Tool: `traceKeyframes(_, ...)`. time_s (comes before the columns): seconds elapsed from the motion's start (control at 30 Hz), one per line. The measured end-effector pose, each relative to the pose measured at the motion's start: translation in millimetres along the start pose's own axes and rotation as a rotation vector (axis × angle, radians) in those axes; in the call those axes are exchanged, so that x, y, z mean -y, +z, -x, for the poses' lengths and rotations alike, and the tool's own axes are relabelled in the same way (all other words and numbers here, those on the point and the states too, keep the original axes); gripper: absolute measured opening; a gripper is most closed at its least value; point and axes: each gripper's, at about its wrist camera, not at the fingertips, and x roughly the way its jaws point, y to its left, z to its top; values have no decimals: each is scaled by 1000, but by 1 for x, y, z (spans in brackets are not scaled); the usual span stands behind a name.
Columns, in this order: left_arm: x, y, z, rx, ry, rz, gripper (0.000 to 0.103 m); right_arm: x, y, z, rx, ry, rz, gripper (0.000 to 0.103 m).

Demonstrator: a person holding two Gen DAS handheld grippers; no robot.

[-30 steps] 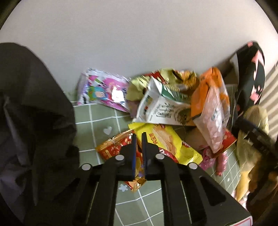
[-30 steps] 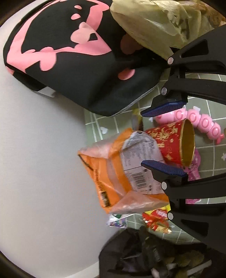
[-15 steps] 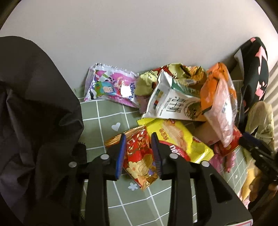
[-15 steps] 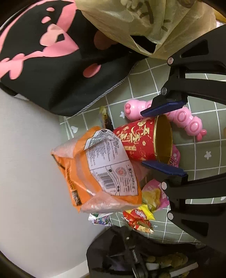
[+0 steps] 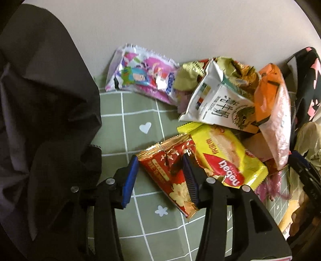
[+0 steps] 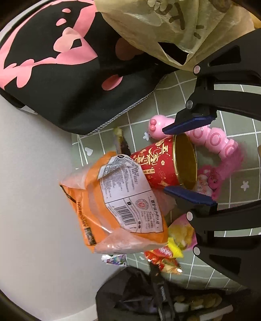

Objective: Collect trash
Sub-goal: 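Close the left gripper on the red snack wrapper while the right gripper approaches the red cup, then lift the red wrapper with the left gripper while the right gripper grasps the red cup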

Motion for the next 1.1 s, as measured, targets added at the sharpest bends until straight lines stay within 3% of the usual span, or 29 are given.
traceKeyframes(0.1,7,3,-3,-25,20,0,42,7,-1,-1,-9,17,-23,50)
traceKeyframes(0.17,16,6,-3,-27,29,-16,36,9,-3,0,-10,22,-34,50)
traceKeyframes(0.2,19,7,-2,-26,31,-28,31,9,-2,1,-6,17,-35,50)
traceKeyframes(0.23,24,7,0,-23,41,-46,15,9,-1,5,2,13,-32,50)
traceKeyframes(0.33,32,13,5,-6,26,-51,2,10,1,15,14,10,-16,50)
traceKeyframes(0.57,46,32,25,73,-12,-51,0,20,-2,32,7,30,-65,50)
traceKeyframes(0.8,45,22,23,86,-32,-36,0,8,-13,37,-12,58,-98,50)
traceKeyframes(1.07,9,-4,24,81,-85,3,0,4,-11,0,-83,136,-156,49)
traceKeyframes(1.1,7,-5,23,77,-88,6,0,4,-8,-8,-93,129,-163,44)
